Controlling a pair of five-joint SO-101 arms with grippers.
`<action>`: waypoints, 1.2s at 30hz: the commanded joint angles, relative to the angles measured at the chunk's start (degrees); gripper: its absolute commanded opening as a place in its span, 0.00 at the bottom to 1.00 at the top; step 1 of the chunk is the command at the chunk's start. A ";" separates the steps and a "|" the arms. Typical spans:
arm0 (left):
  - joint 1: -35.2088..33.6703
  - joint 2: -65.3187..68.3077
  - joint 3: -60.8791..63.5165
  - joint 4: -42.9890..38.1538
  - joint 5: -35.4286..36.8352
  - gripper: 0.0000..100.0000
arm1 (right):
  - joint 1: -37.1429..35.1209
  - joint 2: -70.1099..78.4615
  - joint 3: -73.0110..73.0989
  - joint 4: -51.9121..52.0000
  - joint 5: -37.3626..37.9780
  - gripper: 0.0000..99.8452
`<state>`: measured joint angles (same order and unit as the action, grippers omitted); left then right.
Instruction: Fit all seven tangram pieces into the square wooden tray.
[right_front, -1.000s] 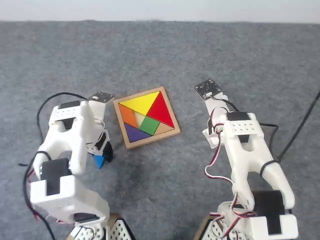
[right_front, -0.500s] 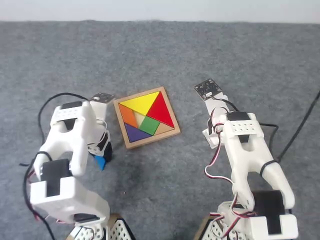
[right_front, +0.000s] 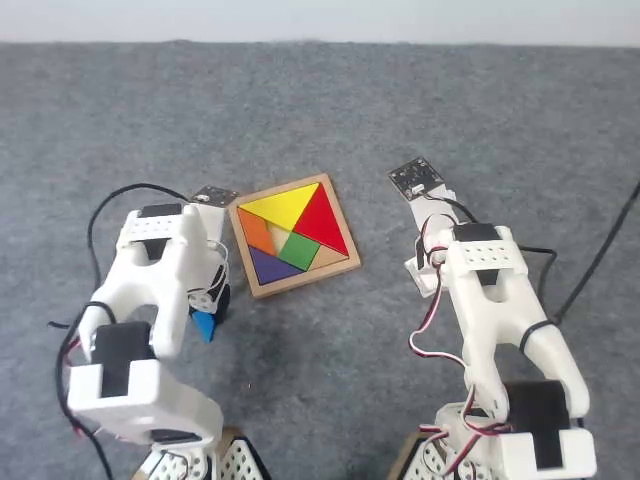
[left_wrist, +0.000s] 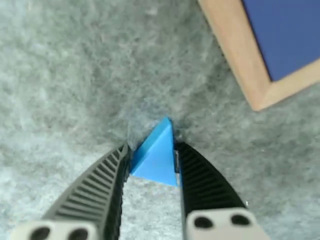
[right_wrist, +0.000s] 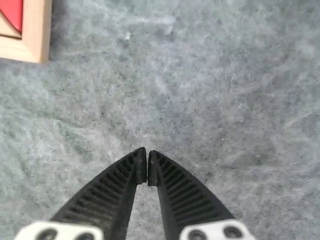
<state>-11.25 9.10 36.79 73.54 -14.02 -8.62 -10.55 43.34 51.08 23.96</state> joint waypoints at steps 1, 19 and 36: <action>3.78 1.14 4.62 -0.79 3.16 0.01 | 0.84 -3.47 -2.55 0.22 -0.79 0.01; 5.80 -15.82 4.44 6.07 2.81 0.01 | 0.92 -3.38 -2.55 0.22 -0.88 0.01; -2.29 -21.80 1.89 9.23 -0.53 0.01 | 1.01 -3.38 -2.55 0.22 -0.88 0.01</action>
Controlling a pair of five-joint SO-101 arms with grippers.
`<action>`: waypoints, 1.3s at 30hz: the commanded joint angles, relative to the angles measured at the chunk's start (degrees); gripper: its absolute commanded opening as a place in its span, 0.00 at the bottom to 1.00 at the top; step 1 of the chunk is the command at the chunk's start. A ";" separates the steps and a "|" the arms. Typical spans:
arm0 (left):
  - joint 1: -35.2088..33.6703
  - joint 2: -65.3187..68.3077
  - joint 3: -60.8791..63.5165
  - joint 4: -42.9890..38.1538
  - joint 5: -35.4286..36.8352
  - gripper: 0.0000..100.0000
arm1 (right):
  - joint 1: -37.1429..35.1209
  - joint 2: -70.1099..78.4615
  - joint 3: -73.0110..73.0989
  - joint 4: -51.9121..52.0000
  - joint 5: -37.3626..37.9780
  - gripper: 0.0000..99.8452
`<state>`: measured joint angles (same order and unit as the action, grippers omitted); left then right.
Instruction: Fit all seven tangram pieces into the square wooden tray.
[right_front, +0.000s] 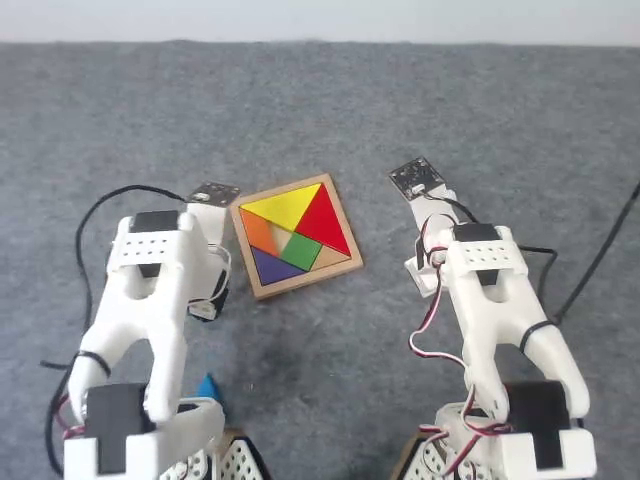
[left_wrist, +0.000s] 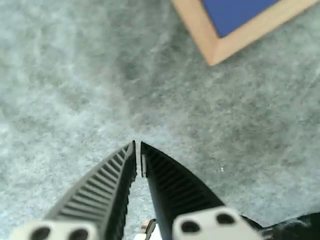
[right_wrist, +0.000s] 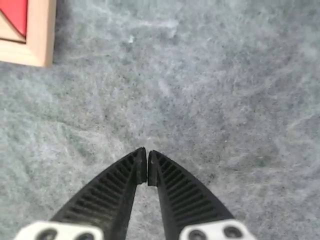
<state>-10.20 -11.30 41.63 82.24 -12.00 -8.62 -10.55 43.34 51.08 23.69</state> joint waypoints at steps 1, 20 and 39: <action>-4.31 -1.41 -3.47 0.35 -3.25 0.01 | 1.01 -3.38 -2.55 0.22 -0.62 0.01; -23.30 -7.65 -3.82 -4.92 -16.44 0.01 | -1.36 -3.47 1.23 -4.88 -0.53 0.01; -22.51 -47.30 30.90 -4.13 -60.84 0.02 | -1.89 -3.65 1.49 -4.44 -0.26 0.01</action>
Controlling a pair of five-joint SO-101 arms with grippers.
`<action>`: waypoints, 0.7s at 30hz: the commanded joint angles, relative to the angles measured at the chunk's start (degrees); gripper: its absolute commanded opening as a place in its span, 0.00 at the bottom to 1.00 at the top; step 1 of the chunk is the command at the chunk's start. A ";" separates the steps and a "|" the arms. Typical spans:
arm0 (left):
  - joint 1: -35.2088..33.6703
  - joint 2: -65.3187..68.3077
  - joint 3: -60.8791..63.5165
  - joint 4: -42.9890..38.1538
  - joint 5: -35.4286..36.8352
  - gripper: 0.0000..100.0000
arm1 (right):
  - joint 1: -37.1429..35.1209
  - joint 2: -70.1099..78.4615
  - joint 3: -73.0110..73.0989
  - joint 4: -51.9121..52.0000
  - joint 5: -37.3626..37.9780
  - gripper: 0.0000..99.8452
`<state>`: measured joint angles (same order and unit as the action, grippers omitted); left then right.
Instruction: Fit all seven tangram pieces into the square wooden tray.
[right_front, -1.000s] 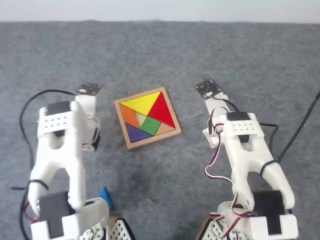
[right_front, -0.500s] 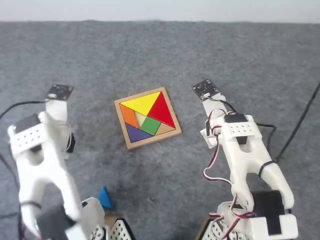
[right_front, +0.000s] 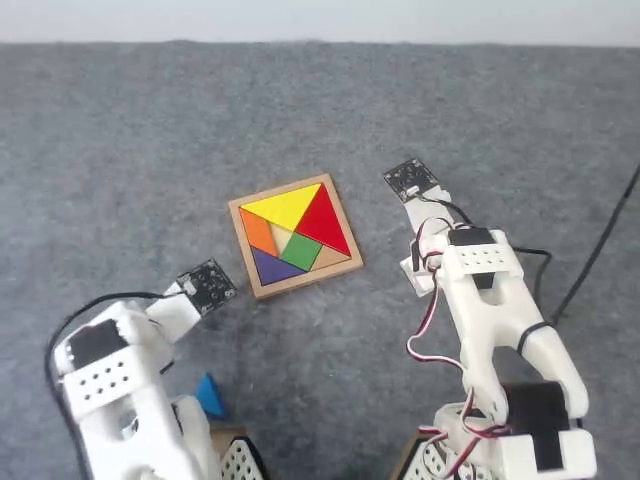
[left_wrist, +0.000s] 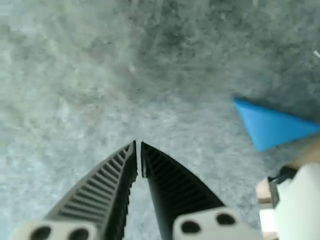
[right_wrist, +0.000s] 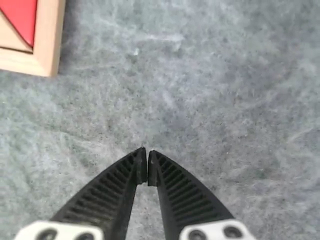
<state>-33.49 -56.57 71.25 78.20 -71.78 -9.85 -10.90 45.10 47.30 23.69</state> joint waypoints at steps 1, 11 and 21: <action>0.79 -2.02 2.59 -1.05 -1.05 0.02 | -0.66 -3.47 -0.26 -0.66 -0.44 0.01; -2.99 -2.02 10.24 -24.44 25.85 0.01 | -11.82 -3.12 6.68 -1.54 -0.26 0.01; 3.43 -2.02 0.66 -15.82 34.64 0.01 | -13.93 -4.97 14.77 -9.54 -0.18 0.01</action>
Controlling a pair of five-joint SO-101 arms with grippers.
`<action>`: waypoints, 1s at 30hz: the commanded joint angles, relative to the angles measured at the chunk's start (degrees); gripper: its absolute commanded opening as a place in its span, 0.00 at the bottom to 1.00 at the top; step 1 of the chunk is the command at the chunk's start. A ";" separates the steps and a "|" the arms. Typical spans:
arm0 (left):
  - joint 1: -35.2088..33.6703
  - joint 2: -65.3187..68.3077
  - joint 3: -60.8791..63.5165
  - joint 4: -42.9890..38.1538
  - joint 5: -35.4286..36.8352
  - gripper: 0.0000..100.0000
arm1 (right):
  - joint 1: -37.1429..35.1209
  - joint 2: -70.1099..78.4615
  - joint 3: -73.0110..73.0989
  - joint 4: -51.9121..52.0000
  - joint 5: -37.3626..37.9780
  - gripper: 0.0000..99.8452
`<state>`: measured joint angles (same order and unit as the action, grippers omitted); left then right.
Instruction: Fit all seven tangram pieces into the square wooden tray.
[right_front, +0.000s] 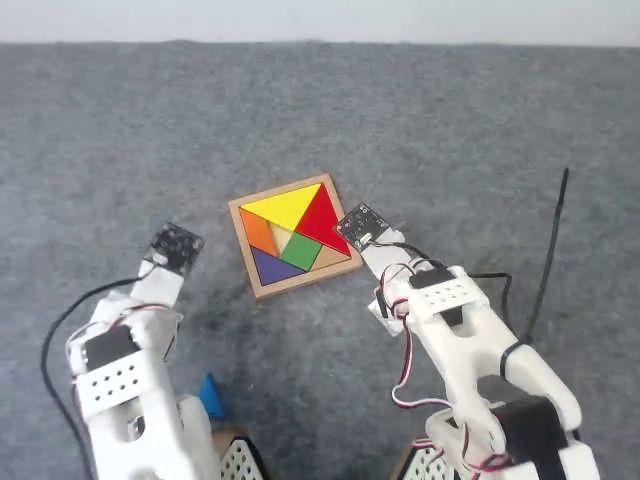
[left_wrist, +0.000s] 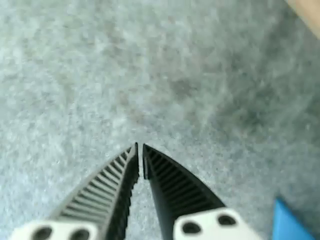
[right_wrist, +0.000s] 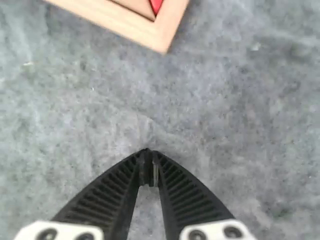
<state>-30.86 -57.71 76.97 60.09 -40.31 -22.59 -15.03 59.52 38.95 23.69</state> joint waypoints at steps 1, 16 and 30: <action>0.79 -0.88 -5.14 2.37 3.25 0.01 | -1.27 -0.84 0.35 -1.19 -0.18 0.01; 1.05 -0.62 -6.90 4.66 7.38 0.01 | -1.36 -0.84 0.35 -1.19 -0.18 0.01; 1.14 -0.53 -6.73 5.01 7.38 0.01 | -1.54 -0.84 0.44 -1.19 -0.18 0.01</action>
<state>-30.24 -57.71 72.84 64.66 -33.45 -22.59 -15.12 59.69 38.95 23.69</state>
